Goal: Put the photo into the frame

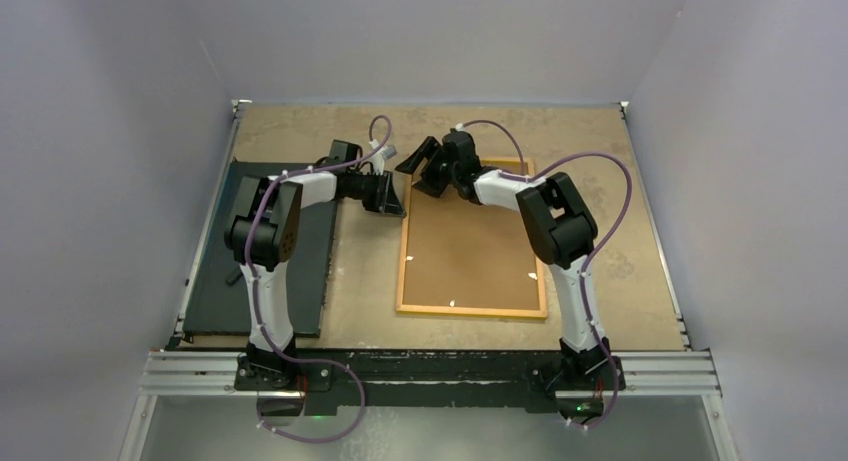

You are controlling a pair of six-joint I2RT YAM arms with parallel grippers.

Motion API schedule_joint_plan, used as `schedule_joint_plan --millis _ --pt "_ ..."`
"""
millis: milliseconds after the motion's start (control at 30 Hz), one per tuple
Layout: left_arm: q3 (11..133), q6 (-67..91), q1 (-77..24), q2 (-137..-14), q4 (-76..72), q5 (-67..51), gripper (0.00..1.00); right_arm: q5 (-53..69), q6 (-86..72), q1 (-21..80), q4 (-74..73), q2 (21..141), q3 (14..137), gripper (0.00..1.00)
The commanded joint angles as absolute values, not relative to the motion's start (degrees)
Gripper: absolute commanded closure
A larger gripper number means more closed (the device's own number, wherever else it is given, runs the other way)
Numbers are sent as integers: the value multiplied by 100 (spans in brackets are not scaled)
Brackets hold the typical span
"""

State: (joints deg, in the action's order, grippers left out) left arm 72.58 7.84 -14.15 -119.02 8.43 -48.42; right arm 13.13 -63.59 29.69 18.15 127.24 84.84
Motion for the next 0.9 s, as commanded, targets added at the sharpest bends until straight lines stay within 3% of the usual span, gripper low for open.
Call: schedule_joint_plan --millis 0,67,167,333,467,867 --pt "7141 574 -1423 -11838 825 -4675 81 1298 -6246 3009 1730 12759 8614 23" --pt "7156 560 -1415 -11778 891 -4693 79 1292 -6189 3014 1729 12686 8617 23" --pt "7317 445 -1360 -11625 1270 -4696 67 1176 -5922 3015 1617 12378 8512 23" --pt "7871 145 -987 -10979 2299 -4622 44 669 -5221 3071 1040 11431 8166 21" --pt "8389 27 -531 -10419 2981 -4542 19 266 -4391 3564 145 10709 8117 18" --pt "8954 -1495 201 -9248 4880 -3523 9 477 -1189 5678 -1062 8198 5850 19"
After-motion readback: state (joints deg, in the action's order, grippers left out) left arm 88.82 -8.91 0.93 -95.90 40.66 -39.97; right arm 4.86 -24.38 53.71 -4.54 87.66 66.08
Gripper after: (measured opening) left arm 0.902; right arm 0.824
